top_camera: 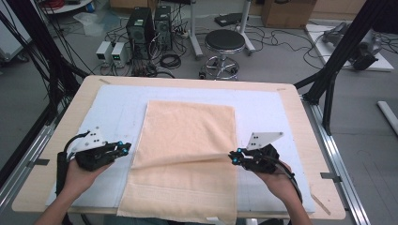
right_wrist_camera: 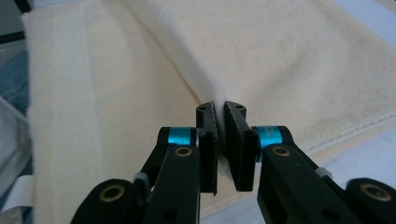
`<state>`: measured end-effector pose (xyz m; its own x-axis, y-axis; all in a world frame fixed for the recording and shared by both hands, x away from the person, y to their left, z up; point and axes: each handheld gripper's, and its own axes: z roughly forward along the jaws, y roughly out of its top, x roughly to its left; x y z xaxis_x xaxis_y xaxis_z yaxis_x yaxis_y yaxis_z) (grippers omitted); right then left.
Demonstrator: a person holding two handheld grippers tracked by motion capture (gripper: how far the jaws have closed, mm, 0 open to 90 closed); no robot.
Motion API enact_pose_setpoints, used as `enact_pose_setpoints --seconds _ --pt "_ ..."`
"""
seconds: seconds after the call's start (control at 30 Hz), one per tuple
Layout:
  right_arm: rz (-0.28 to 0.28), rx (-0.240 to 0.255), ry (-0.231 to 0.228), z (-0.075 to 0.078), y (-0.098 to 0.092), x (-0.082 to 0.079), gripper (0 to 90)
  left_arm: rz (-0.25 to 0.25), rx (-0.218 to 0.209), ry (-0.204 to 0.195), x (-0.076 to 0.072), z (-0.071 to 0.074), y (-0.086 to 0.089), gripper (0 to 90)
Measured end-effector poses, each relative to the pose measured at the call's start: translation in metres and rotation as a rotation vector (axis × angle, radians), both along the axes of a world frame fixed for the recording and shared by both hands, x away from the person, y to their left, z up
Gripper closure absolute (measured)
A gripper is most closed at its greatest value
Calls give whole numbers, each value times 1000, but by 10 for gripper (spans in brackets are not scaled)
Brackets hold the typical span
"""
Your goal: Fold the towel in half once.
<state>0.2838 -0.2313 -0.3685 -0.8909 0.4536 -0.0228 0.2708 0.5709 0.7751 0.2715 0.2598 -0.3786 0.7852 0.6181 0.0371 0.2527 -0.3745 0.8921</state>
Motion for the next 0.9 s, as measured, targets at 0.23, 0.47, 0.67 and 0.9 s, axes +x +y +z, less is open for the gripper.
enact_pose_setpoints --seconds 0.23,0.47,0.67,0.9 --pt "24 -55 31 -17 4 -13 838 -44 26 100 -1 -22 -4 848" --pt "5 -59 81 -38 -2 -9 837 -175 139 176 12 -48 -32 633" --pt "17 -83 78 -46 -1 -13 831 -197 194 179 11 -58 -36 666" --pt "13 -74 104 -55 -1 -11 821 -162 225 143 9 -56 -38 859"
